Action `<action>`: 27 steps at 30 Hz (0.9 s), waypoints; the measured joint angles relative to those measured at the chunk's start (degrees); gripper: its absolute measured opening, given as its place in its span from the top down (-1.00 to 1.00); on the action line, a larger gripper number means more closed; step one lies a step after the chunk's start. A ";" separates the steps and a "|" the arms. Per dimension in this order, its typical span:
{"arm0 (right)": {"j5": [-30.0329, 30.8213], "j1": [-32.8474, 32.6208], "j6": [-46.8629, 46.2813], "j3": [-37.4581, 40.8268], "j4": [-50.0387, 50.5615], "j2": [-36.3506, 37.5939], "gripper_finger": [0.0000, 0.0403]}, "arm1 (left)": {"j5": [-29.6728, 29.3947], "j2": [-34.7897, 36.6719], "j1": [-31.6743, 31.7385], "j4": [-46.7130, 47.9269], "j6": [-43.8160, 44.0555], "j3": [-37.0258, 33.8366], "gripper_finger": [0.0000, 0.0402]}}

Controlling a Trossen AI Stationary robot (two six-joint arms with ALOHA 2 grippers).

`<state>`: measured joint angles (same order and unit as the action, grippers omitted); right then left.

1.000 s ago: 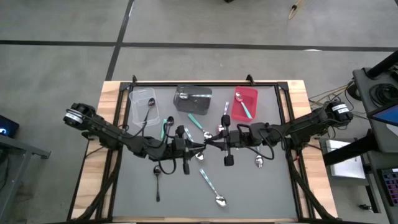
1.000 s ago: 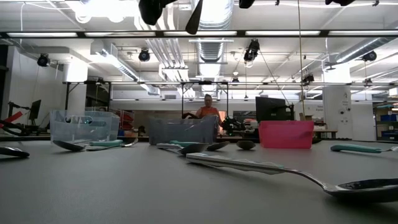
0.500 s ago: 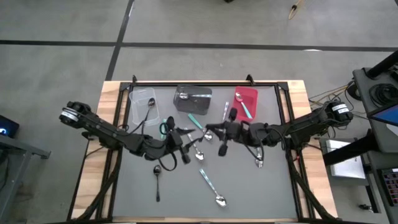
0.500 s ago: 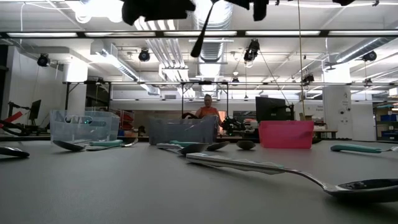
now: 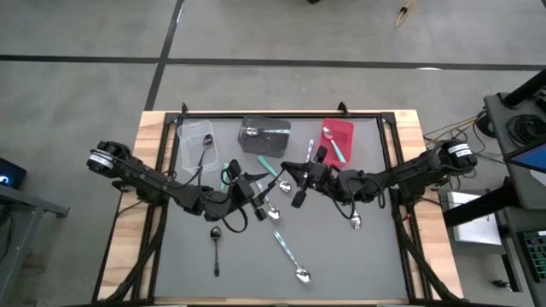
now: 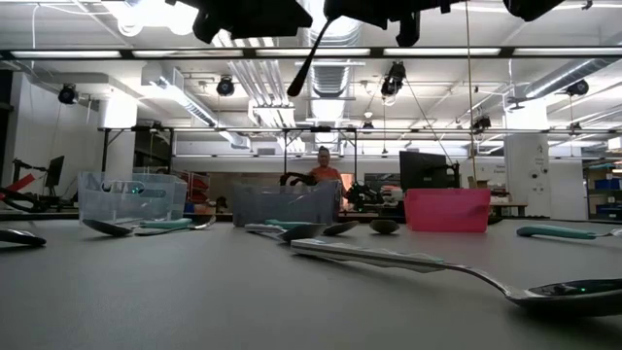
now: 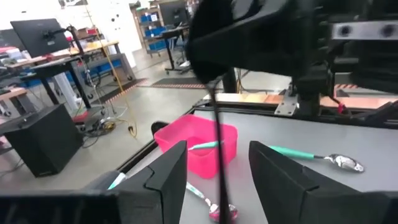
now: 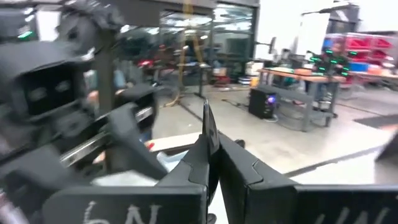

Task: Sort silverware by color (type)
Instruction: Put the middle black spoon into the transparent bin

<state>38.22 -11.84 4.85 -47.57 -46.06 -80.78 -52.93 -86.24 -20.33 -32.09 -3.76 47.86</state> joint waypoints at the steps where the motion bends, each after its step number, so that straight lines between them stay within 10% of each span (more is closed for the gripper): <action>1: 1.47 0.00 -1.18 0.00 -0.22 -0.18 0.96 | -0.02 -0.31 0.03 -1.24 -0.96 0.00 0.24; 27: 2.29 0.11 -1.76 0.00 -14.50 -7.08 0.94 | 2.45 -5.36 4.50 -5.98 -7.79 1.20 0.29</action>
<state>40.51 -11.73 3.09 -47.57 -60.56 -87.85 -50.48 -91.59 -15.84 -38.07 -11.54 49.06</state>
